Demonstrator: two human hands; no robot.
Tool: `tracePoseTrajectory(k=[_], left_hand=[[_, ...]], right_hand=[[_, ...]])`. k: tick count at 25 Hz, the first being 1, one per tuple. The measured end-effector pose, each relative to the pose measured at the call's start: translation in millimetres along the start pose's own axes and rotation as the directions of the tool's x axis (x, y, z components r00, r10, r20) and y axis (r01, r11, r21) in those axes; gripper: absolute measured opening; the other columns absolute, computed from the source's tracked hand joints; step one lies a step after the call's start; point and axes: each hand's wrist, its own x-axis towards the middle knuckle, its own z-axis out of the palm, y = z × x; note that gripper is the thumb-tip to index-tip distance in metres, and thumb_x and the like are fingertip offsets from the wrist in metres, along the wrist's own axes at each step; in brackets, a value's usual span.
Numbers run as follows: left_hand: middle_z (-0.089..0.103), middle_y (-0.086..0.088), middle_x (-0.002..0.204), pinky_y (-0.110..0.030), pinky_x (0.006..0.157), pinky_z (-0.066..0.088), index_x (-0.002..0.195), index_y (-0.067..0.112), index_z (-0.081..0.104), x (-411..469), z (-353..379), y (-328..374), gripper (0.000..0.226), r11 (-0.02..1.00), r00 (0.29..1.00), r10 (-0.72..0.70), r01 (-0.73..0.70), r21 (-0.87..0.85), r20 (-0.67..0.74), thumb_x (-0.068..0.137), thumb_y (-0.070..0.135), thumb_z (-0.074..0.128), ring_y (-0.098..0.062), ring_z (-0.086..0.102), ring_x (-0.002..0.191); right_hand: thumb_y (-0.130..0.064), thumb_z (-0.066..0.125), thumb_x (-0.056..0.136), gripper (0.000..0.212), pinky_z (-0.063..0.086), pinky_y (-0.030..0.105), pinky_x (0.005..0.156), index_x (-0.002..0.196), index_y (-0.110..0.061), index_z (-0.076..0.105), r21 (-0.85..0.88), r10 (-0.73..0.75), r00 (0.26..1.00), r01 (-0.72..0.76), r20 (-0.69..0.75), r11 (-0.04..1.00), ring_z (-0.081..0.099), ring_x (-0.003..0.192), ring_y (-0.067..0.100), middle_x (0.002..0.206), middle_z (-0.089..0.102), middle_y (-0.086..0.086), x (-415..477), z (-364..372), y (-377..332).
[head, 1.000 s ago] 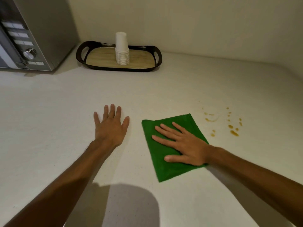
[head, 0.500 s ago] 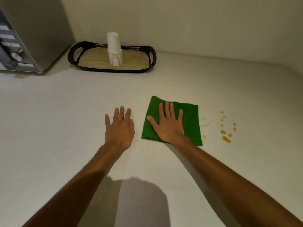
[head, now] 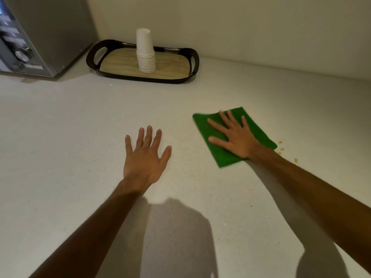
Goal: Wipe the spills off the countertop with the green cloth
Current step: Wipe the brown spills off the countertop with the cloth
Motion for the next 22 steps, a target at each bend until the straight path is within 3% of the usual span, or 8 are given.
tracePoseTrajectory(k=[3, 5, 7, 10, 14, 16, 19, 22], left_hand=[[-0.008, -0.001, 0.166, -0.056, 0.120, -0.004, 0.156, 0.029, -0.003, 0, 1, 2, 0.078, 1.000, 1.000, -0.007, 0.007, -0.005, 0.007, 0.089, 0.068, -0.008, -0.023, -0.012, 0.152], [-0.008, 0.000, 0.166, -0.056, 0.120, -0.005, 0.156, 0.030, -0.003, 0, 1, 2, 0.077, 1.000, 1.000, -0.005, 0.005, -0.003, 0.002, 0.089, 0.067, -0.008, -0.022, -0.012, 0.152], [-0.007, 0.000, 0.166, -0.056, 0.121, -0.004, 0.156, 0.030, -0.003, 1, 2, 0, 0.075, 1.000, 1.000, -0.006, 0.006, 0.002, 0.004, 0.091, 0.066, -0.007, -0.022, -0.011, 0.152], [-0.007, 0.000, 0.166, -0.055, 0.121, -0.004, 0.156, 0.030, -0.003, 2, 3, -1, 0.072, 1.000, 1.000, -0.010, 0.010, -0.004, -0.011, 0.092, 0.062, -0.006, -0.021, -0.010, 0.152], [-0.004, -0.001, 0.166, -0.055, 0.121, -0.004, 0.157, 0.029, -0.001, 2, 4, -2, 0.070, 1.000, 1.000, -0.002, 0.001, -0.015, -0.020, 0.094, 0.060, -0.004, -0.022, -0.009, 0.153], [-0.005, -0.002, 0.166, -0.056, 0.121, -0.003, 0.157, 0.028, -0.001, 1, 3, -1, 0.071, 1.000, 1.000, 0.006, -0.006, -0.016, -0.018, 0.093, 0.061, -0.004, -0.022, -0.009, 0.153], [-0.006, -0.002, 0.166, -0.056, 0.121, -0.003, 0.157, 0.028, -0.001, 1, 1, -1, 0.073, 1.000, 1.000, 0.000, 0.000, -0.012, -0.012, 0.092, 0.062, -0.005, -0.022, -0.010, 0.152], [-0.007, -0.001, 0.166, -0.056, 0.121, -0.003, 0.157, 0.028, -0.001, 1, 0, 1, 0.074, 1.000, 1.000, 0.001, -0.001, -0.010, -0.004, 0.091, 0.064, -0.005, -0.023, -0.010, 0.152]], right_hand=[[-0.087, 0.007, 0.087, 0.088, -0.008, 0.072, 0.118, 0.162, -0.043, 0.001, 0.145, 0.413, 0.911, -0.410, 0.009, 0.901, -0.011, 0.157, 0.033, 0.172, -0.009, 0.010, 37, -8, 1], [-0.086, 0.005, 0.087, 0.091, -0.009, 0.075, 0.115, 0.163, -0.037, -0.001, 0.175, 0.481, 0.876, -0.481, 0.050, 0.859, -0.012, 0.156, 0.038, 0.171, -0.010, 0.015, 43, -11, -23], [-0.085, 0.001, 0.087, 0.090, -0.010, 0.075, 0.115, 0.163, -0.037, -0.005, 0.151, 0.369, 0.928, -0.371, 0.044, 0.916, -0.014, 0.156, 0.039, 0.170, -0.012, 0.015, 29, -5, -51], [-0.083, 0.001, 0.091, 0.081, -0.004, 0.071, 0.119, 0.161, -0.043, -0.008, 0.090, 0.024, 0.999, -0.021, -0.031, 0.996, -0.016, 0.156, 0.032, 0.170, -0.014, 0.010, -36, 14, -80], [-0.075, 0.025, 0.099, 0.077, -0.007, 0.062, 0.123, 0.163, -0.039, 0.004, -0.034, -0.500, 0.864, 0.499, -0.067, 0.866, -0.007, 0.159, 0.028, 0.173, -0.006, 0.004, -106, 31, -56], [-0.072, 0.026, 0.098, 0.076, -0.009, 0.060, 0.123, 0.164, -0.037, 0.008, -0.051, -0.589, 0.807, 0.587, -0.034, 0.808, -0.005, 0.159, 0.026, 0.173, -0.004, 0.001, -94, 22, -26], [-0.078, 0.009, 0.095, 0.076, 0.000, 0.066, 0.123, 0.162, -0.043, 0.004, -0.047, -0.473, 0.881, 0.472, -0.021, 0.880, -0.005, 0.159, 0.025, 0.173, -0.004, 0.000, -42, 5, 12], [-0.087, 0.000, 0.086, 0.084, 0.002, 0.070, 0.121, 0.160, -0.046, 0.003, 0.028, 0.032, 0.998, -0.031, -0.057, 0.999, -0.003, 0.158, 0.032, 0.173, -0.002, 0.007, 14, -5, 37]])
